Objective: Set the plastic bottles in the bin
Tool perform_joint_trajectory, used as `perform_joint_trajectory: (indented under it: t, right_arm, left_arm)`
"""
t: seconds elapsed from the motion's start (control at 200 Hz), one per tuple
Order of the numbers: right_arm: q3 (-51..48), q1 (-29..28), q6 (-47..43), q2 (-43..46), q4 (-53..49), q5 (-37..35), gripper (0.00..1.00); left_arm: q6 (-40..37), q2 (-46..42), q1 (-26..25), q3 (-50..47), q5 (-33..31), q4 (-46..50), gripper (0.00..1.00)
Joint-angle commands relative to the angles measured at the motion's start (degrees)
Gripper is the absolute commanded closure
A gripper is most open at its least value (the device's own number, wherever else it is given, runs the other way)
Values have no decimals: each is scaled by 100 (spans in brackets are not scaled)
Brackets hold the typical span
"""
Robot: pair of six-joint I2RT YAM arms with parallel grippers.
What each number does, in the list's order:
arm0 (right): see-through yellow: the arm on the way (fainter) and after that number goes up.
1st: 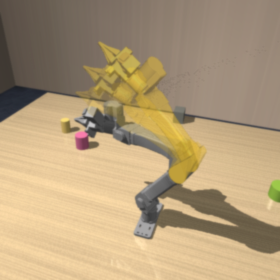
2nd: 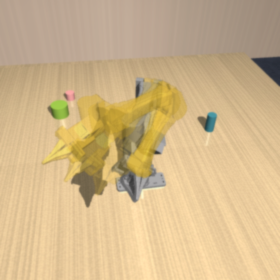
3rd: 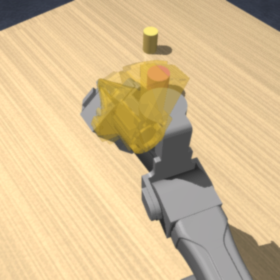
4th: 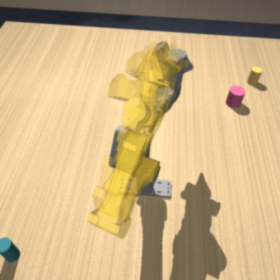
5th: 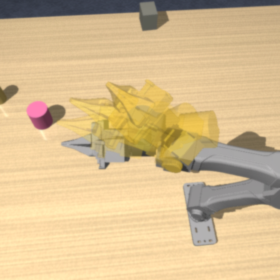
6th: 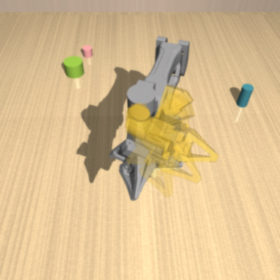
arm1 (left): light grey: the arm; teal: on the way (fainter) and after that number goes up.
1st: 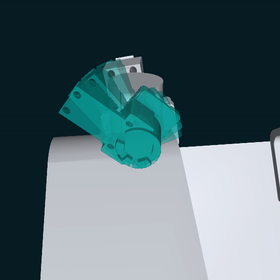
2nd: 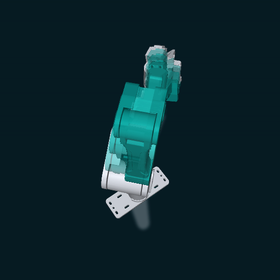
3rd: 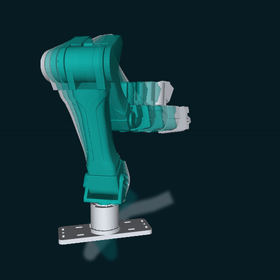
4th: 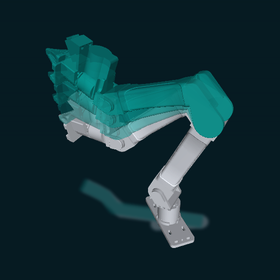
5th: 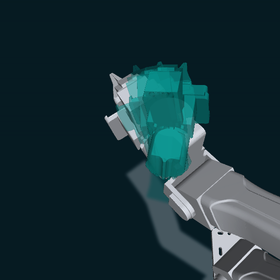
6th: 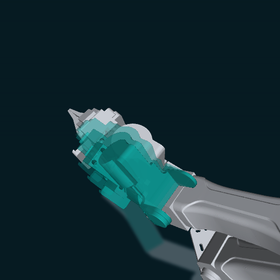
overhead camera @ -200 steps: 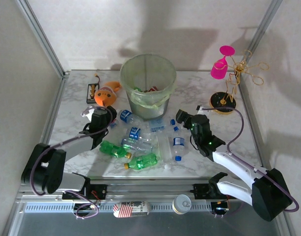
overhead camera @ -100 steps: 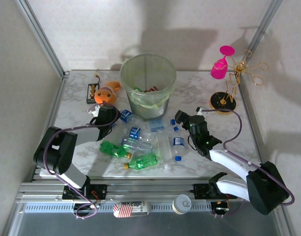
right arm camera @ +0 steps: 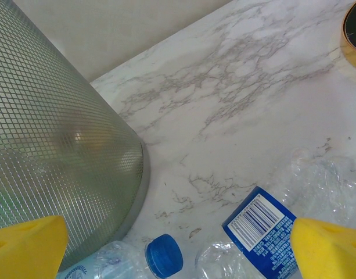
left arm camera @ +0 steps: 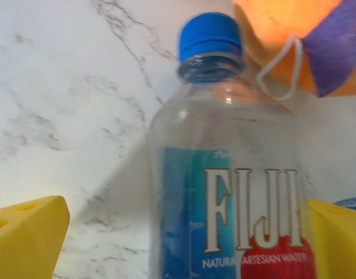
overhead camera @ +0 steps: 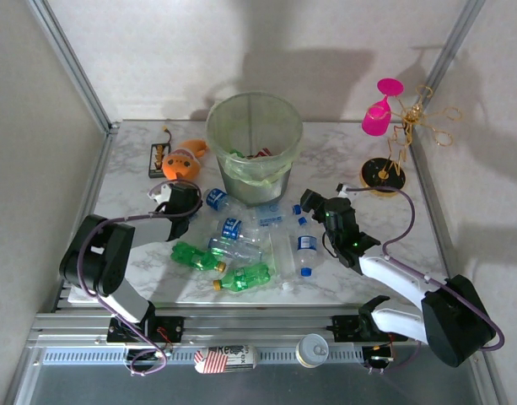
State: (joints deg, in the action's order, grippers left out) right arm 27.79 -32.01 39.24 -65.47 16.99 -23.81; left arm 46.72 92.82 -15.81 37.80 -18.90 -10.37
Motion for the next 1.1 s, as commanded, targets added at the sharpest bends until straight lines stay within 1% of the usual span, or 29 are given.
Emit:
perform_joint_trajectory:
  t: [0.0,0.145,0.265,0.325,0.666,0.771,0.831,0.916,1.097]
  right_arm:
    - [82,45,11,-51,129,-1,1]
    - [77,45,29,-66,153,32,1]
    - [68,41,57,-87,155,52,1]
    - [61,43,65,-80,147,78,1]
    - [-37,46,84,111,30,-22,1]
    - [-54,52,83,125,40,-27,1]
    - [-59,50,83,106,57,-27,1]
    - [-55,54,93,80,75,-10,1]
    - [-47,54,84,23,122,26,1]
  left_arm:
    - [51,-208,102,-191,-274,172,4]
    - [59,-312,157,-338,-290,121,4]
    - [11,-260,201,-320,-181,32,5]
    - [-8,-200,219,-271,-153,9,8]
    - [-165,-129,272,-251,-28,-166,35]
    - [-158,-278,272,-354,-12,-223,38]
    - [-168,-395,274,-431,-13,-260,42]
    - [-182,-605,272,-535,-48,-290,45]
    - [-251,-1219,272,-762,-180,-274,47]
